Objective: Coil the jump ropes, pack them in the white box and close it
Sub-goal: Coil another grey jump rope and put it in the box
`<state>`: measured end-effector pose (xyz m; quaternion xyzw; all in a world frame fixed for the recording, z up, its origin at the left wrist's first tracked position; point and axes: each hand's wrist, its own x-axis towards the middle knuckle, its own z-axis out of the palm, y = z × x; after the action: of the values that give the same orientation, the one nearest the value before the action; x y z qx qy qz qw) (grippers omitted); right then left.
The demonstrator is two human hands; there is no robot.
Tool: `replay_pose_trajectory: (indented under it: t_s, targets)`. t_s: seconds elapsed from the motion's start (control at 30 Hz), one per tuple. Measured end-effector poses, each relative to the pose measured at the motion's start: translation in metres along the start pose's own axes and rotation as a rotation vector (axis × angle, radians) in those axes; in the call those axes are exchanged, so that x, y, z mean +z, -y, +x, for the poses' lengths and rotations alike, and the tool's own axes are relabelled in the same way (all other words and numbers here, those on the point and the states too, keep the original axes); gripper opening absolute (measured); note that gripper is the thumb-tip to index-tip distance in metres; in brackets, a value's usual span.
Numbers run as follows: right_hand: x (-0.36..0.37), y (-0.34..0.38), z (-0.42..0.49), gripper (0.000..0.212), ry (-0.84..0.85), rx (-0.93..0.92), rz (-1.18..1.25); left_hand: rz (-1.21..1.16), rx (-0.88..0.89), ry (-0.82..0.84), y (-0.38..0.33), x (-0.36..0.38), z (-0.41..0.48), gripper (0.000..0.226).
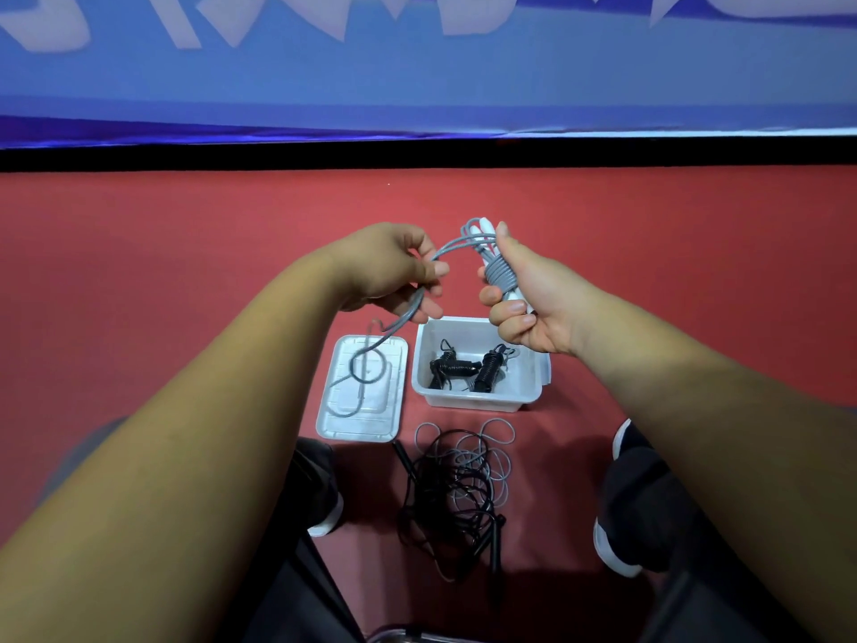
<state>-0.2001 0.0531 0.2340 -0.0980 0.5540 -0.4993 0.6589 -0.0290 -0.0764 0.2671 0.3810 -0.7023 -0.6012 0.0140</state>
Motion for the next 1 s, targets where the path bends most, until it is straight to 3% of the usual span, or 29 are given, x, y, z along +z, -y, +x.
replay_pose_trajectory:
  t_s: [0.2,0.47,0.8,1.0]
  targets:
    - [0.0,0.001,0.0,0.06,-0.014,-0.008,0.014,-0.194,0.152,0.066,-0.007,-0.005,-0.003,0.012]
    - [-0.005,0.008,0.0,0.064,-0.028,-0.046,0.074,-0.068,0.183,0.136,-0.003,-0.015,-0.001,0.006]
    - [-0.01,0.016,-0.006,0.036,0.051,-0.047,0.127,0.052,0.107,0.17,0.004,-0.018,0.003,0.025]
    - [-0.006,0.019,-0.01,0.044,0.089,-0.017,0.038,0.146,0.082,0.152,0.01,-0.02,0.005,0.018]
